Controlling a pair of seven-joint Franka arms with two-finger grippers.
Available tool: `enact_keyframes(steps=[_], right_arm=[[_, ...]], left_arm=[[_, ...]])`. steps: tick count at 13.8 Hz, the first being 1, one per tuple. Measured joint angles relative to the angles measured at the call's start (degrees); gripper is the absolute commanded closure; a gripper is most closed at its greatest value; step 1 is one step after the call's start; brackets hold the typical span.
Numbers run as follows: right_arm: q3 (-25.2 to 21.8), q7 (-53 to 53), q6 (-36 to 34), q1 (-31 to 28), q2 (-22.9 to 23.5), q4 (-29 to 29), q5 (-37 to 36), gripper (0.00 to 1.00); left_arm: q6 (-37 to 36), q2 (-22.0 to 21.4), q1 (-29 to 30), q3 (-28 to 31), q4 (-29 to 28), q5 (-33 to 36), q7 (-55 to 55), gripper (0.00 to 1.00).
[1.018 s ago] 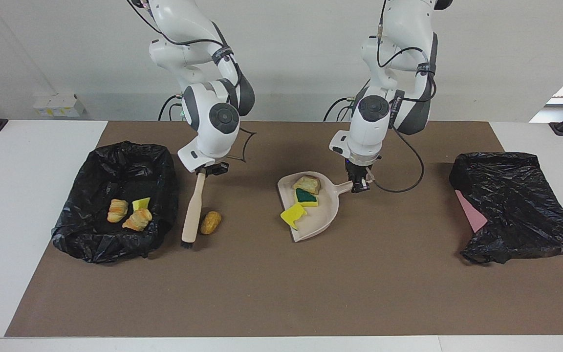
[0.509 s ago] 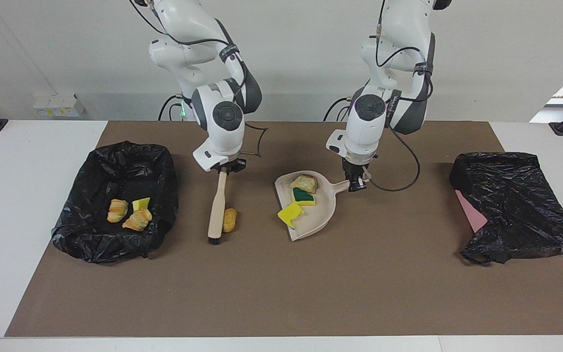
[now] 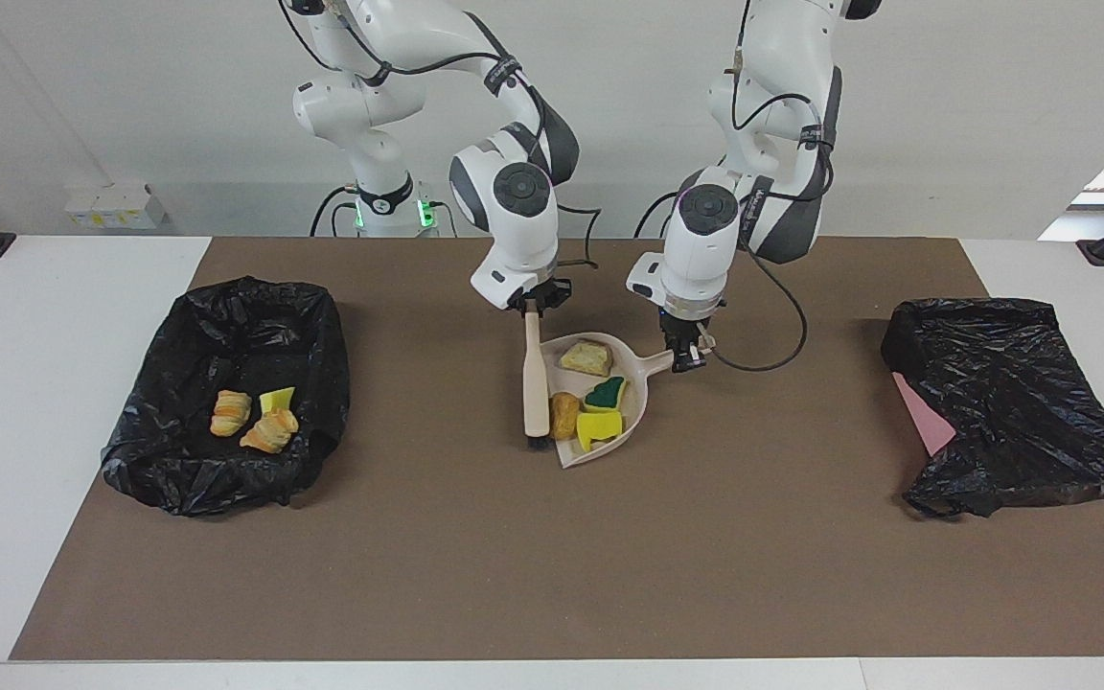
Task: Sweep and dump trash in bin
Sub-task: 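Sweep the tan scrap into the dustpan with the right gripper's brush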
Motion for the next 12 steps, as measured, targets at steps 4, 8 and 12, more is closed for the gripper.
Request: enact_keyframes(steps=[4,8,12], right_arm=[[-0.1,1.0,-2.2,1.1,0.0,3.5,0.2,1.00],[-0.3,1.0,-7.2,1.0,-3.3,4.7,0.2,1.00],[-0.2,1.0,-12.4,1.4,-8.5,3.1,0.2,1.00]], left_arm=[[3.8,0.1,1.5,0.5,-1.1,-2.5,3.7,1.00],[4.5,0.6,6.6,0.8,-1.0,-6.5,11.3,1.00],[4.1,1.9,11.7,0.9,1.8,-6.8,20.6,1.00]])
